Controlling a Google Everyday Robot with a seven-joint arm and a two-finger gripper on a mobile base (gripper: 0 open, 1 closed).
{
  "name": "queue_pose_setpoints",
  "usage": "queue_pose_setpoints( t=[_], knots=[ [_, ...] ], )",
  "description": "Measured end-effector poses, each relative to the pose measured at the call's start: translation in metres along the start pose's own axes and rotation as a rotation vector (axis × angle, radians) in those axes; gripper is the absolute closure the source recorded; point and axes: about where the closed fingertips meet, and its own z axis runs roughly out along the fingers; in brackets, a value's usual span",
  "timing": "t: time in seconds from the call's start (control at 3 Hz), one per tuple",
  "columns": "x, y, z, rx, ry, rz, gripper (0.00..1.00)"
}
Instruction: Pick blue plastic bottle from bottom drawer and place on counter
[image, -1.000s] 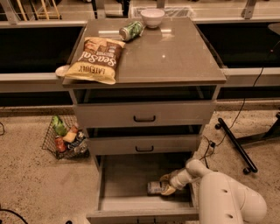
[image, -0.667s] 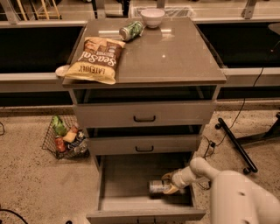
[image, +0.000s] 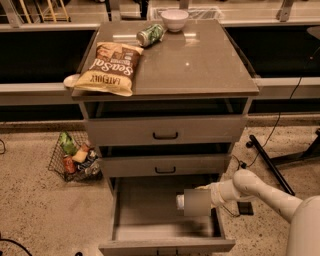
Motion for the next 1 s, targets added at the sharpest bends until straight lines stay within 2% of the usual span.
queue_pose_setpoints(
  t=[0.33,0.67,1.0],
  knots=[
    [0.0,0.0,0.0,0.0,0.0,0.0,1.0],
    [-0.03,-0.029,-0.05,0.007,-0.02,-0.108,1.0],
    [-0.063,-0.053,-0.101,-0.011,-0.021,-0.192,1.0]
  ],
)
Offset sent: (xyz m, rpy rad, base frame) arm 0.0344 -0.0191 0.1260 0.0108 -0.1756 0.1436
